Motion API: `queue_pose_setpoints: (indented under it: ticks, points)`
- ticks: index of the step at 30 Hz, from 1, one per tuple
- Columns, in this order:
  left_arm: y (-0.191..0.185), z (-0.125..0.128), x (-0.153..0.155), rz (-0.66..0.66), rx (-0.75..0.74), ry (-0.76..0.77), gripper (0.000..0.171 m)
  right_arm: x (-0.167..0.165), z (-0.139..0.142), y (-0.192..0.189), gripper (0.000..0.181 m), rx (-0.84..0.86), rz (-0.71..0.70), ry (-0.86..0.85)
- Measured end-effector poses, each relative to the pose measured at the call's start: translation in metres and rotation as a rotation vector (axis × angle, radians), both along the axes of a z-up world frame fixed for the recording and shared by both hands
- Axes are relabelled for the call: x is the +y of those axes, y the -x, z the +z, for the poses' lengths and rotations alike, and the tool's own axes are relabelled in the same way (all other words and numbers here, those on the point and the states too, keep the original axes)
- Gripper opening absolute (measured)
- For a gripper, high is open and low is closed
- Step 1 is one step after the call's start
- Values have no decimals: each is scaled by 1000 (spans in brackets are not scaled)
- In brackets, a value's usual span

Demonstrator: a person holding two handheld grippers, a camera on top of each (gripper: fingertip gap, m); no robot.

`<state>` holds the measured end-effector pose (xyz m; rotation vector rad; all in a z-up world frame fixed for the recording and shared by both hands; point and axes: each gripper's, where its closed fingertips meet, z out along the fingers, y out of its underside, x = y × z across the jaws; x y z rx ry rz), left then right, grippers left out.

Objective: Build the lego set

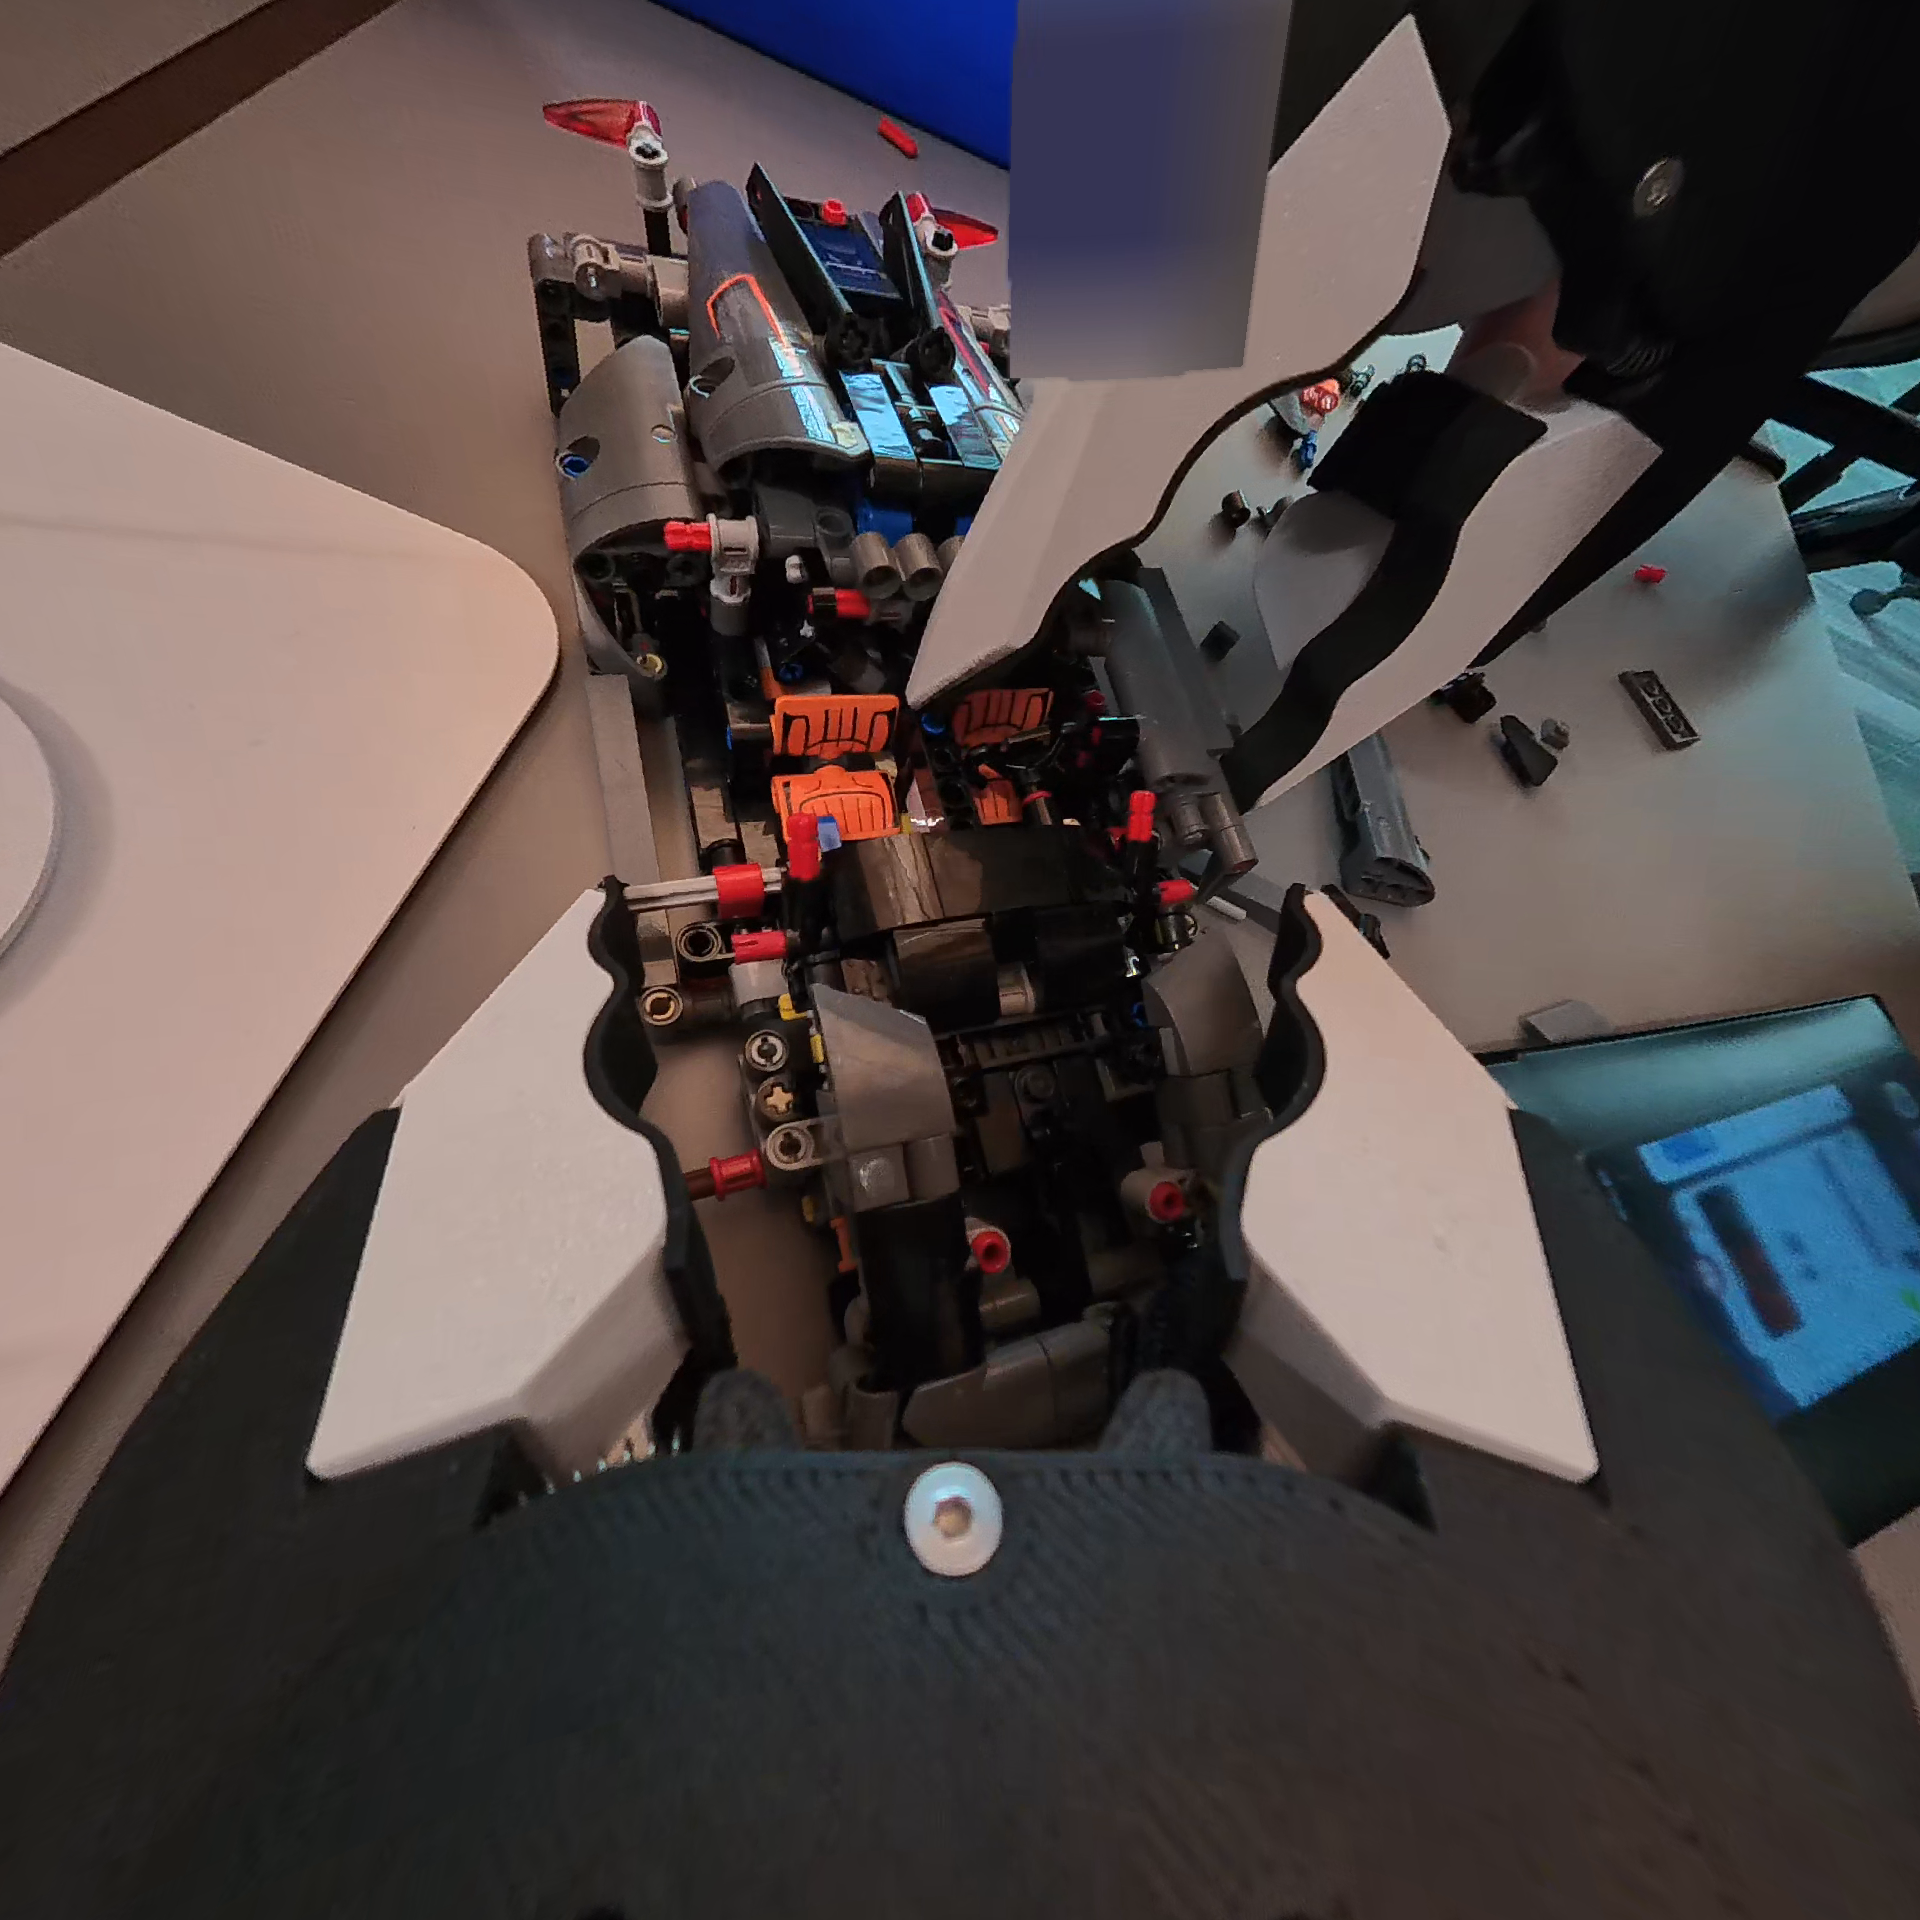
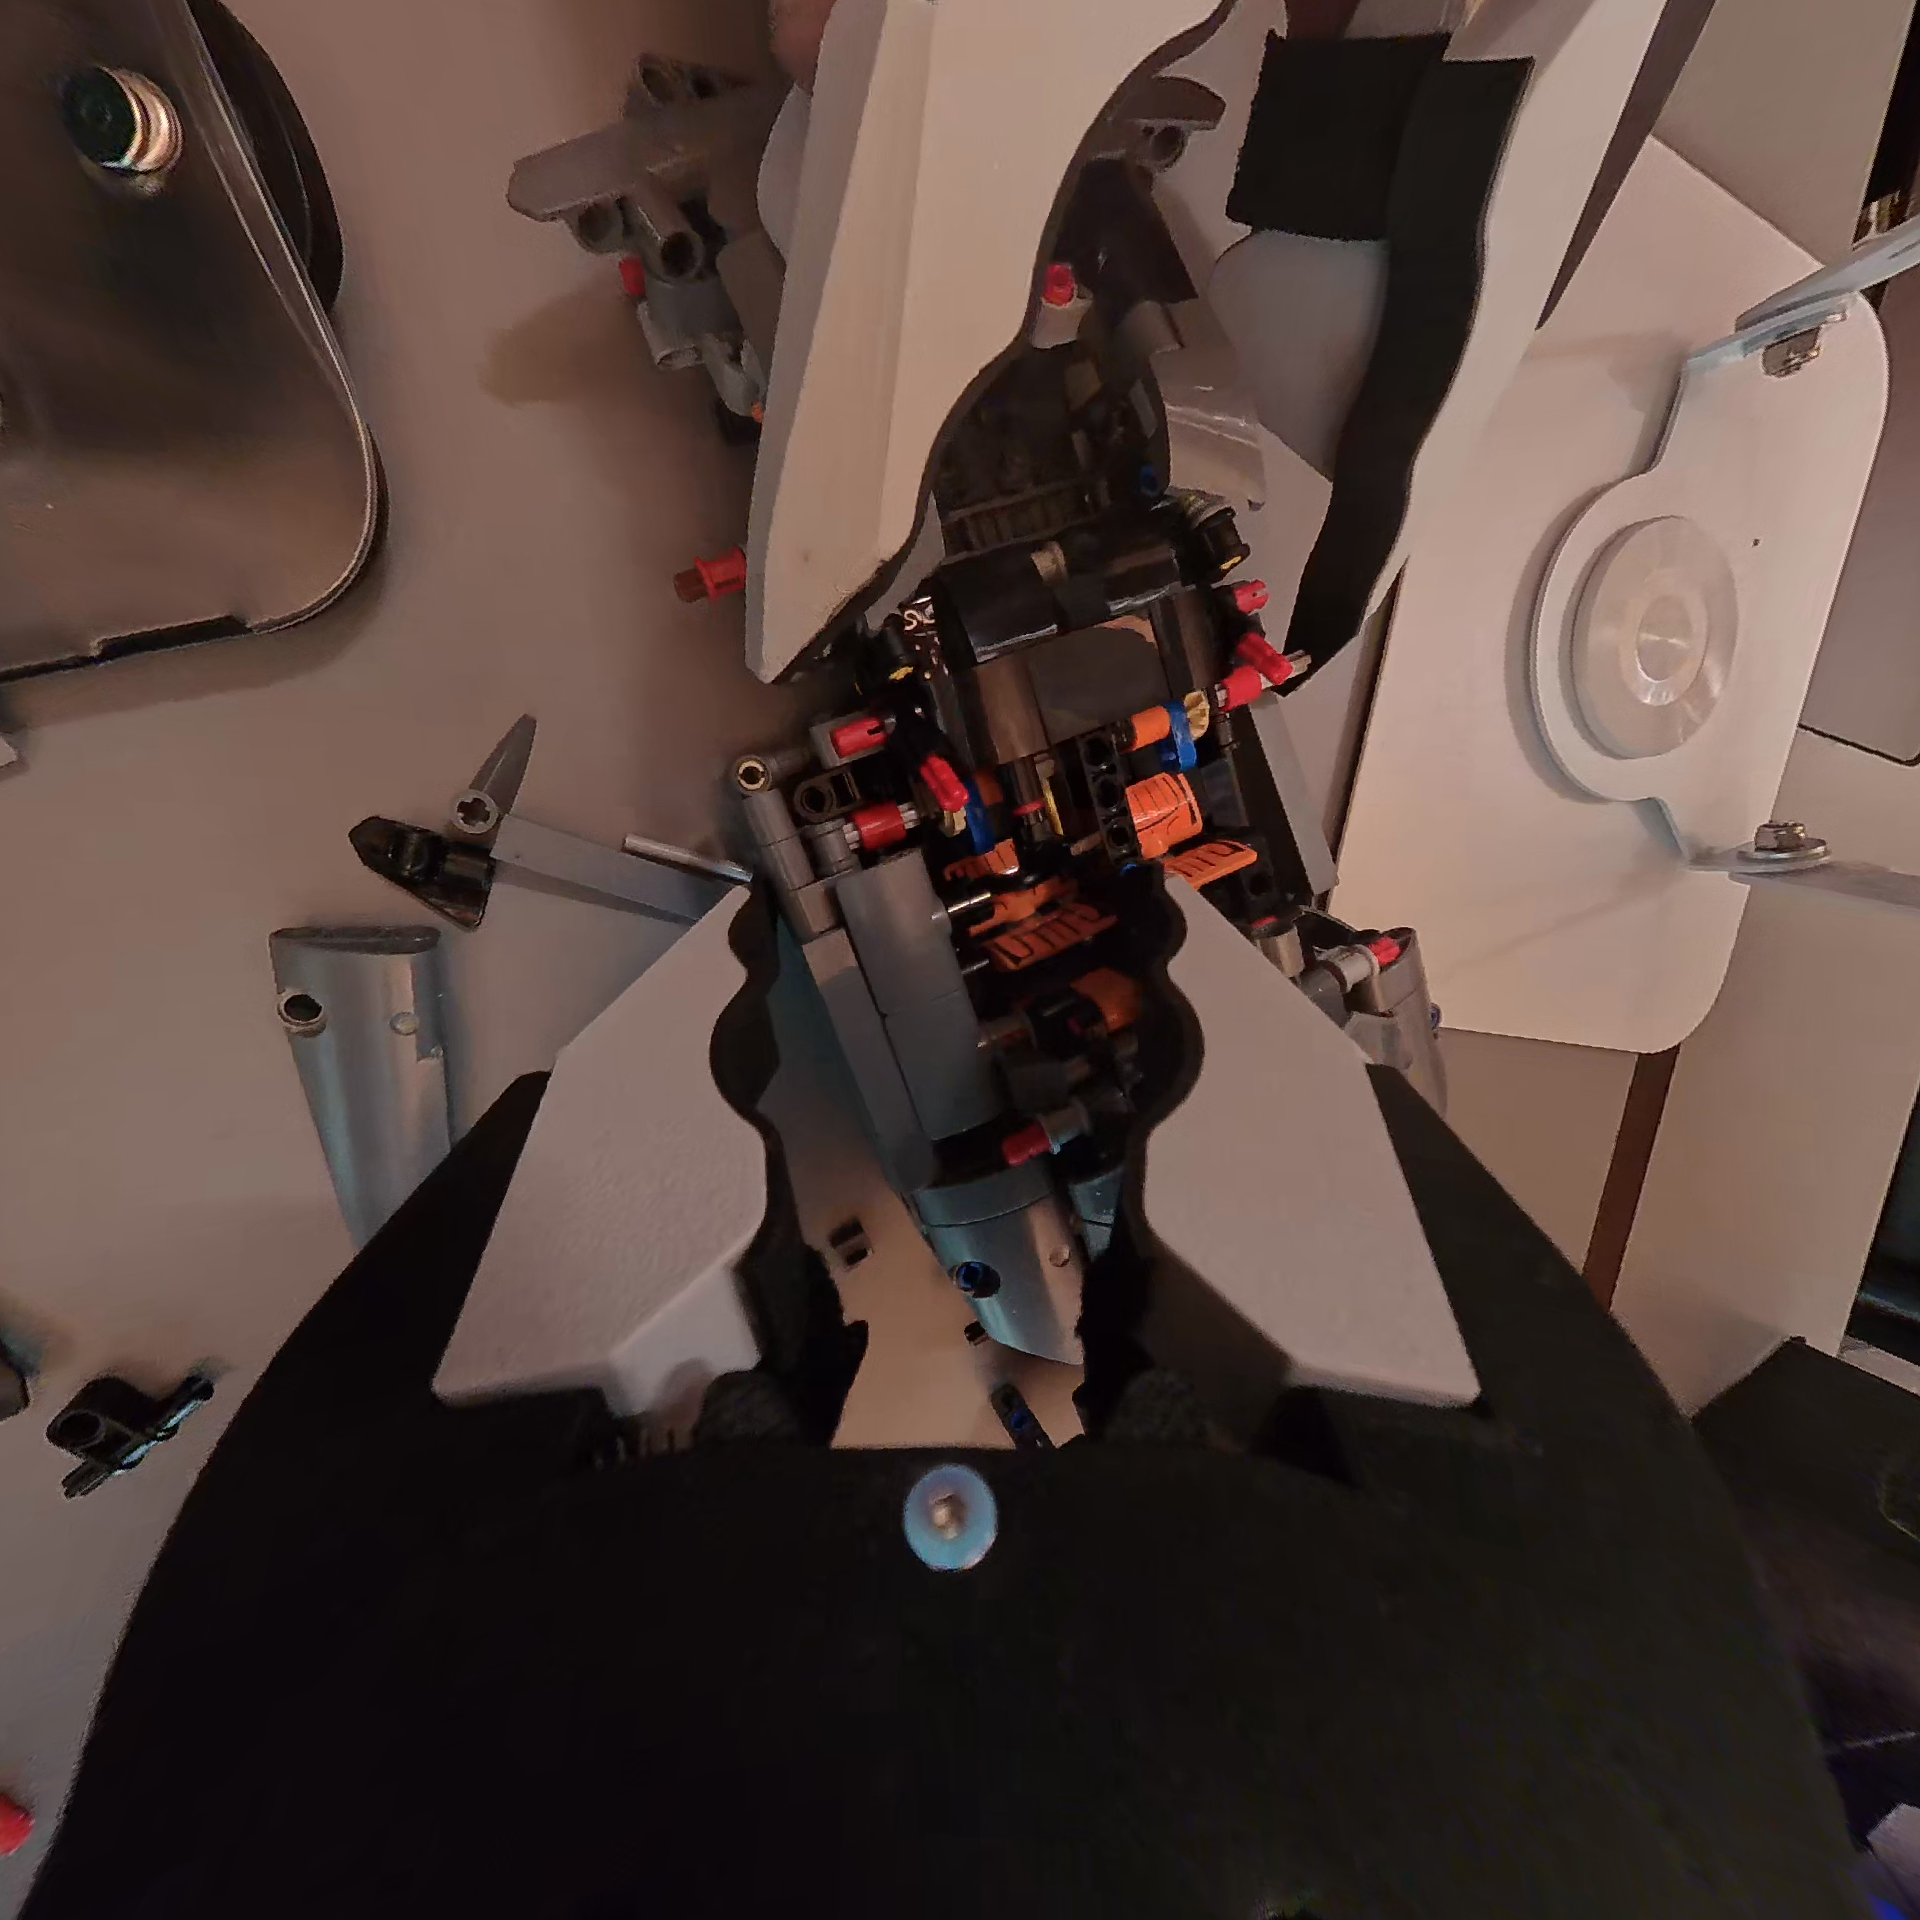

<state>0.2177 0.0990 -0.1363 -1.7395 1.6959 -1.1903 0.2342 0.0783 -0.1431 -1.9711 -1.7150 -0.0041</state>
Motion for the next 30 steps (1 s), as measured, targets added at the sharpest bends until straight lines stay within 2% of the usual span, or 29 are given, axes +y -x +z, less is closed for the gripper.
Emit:
queue_pose_setpoints:
  ticks: [26,30]
  points:
    - [0,-1,0,20,0,-3,120,1,1,-2,65,-30,5,-12]
    - [2,2,3,9,-15,24,104,-5,2,-5,65,-51,46,-20]
